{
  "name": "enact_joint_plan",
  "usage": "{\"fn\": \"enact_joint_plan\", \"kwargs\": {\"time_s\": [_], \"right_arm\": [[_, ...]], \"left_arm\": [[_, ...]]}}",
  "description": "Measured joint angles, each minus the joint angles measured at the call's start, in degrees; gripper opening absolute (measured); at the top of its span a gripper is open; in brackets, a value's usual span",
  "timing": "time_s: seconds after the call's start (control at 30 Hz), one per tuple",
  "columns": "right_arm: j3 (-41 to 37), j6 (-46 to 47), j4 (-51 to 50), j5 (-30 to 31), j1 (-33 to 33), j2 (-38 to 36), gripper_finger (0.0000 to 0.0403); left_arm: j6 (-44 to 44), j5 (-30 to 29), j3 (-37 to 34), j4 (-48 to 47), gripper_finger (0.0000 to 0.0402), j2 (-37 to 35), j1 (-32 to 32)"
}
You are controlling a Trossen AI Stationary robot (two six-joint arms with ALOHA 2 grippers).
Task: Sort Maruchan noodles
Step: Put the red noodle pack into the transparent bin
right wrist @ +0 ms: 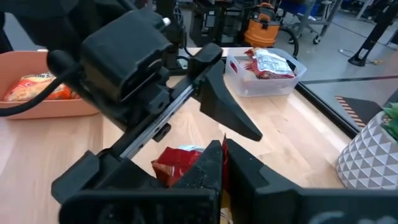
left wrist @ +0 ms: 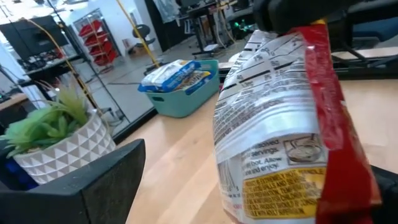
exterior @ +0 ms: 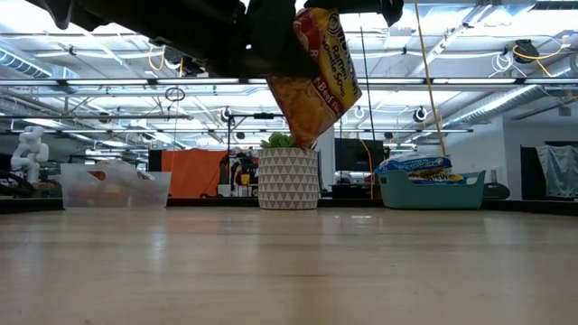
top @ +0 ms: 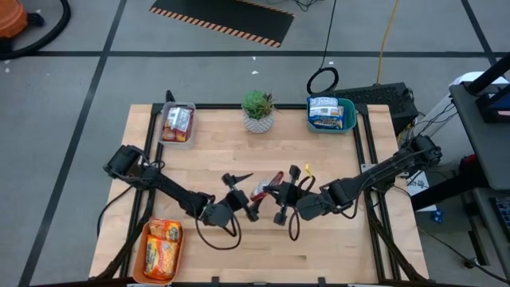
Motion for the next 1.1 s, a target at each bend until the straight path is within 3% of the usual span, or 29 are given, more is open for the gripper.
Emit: {"fn": "enact_joint_plan", "kwargs": {"time_s": [0.33,0.9,1.1], "right_arm": [[0.0,0.0,-0.3,0.0,0.3,0.0,0.0],[0.0,-1.7,-0.2,0.2,0.2,0.0,0.0],[0.0,-2.8,-0.3,0.2,0.1,0.0,0.0]], "left_arm": [[-7.3,6.8,0.0,-1.3,0.0387,0.0,1.6],[-8.1,6.9,0.0,-5.6,0.0176,0.0,1.1],[-6.9,7.0,0.0,-6.0,0.0146,0.0,1.1]]}}
